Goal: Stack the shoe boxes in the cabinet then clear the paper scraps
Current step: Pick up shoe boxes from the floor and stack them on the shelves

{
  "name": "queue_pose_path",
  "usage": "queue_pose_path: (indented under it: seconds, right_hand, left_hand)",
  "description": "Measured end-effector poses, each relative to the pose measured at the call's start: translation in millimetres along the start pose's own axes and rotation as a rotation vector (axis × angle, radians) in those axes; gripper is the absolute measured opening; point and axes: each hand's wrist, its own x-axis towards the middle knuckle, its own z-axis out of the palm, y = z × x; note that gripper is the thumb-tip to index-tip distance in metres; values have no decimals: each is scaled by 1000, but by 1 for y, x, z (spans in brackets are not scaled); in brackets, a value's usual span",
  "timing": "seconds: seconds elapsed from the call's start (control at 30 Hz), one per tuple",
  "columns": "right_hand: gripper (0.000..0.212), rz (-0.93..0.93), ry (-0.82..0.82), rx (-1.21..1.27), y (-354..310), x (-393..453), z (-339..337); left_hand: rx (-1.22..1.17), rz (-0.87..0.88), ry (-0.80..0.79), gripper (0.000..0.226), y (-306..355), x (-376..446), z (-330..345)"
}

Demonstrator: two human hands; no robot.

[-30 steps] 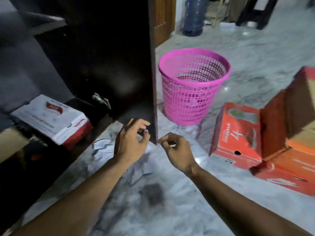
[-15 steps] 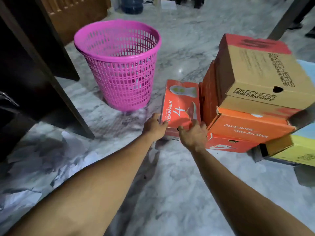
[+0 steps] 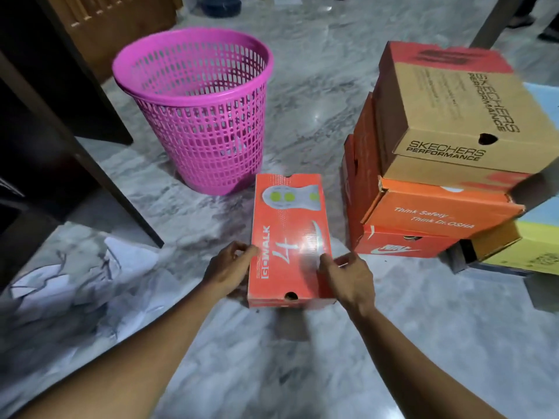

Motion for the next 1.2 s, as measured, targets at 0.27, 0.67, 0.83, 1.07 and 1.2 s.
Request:
queue_pose_path:
  seconds: [0.27,0.67,0.83,1.07,1.2]
  right_hand:
    - [52,82,-371,508,-15,40,33]
    - [67,-65,-469,836,4,-27,-4]
    - [68,-240,-526,826,-44,-96,-29]
    - [79,-509,-626,795,-116,-166,-31]
    - [61,-667,-771,775,-164,-194,-11]
  left_hand:
    - [-318,17,-128,61,13,25,20]
    - [-675,238,-2,62,10,-56,12]
    - [-766,337,-95,77,6,-107,-34]
    - [-738,370,49,69,-3,-188,-107]
    - [-778,452,248,73,-15,-227,-152]
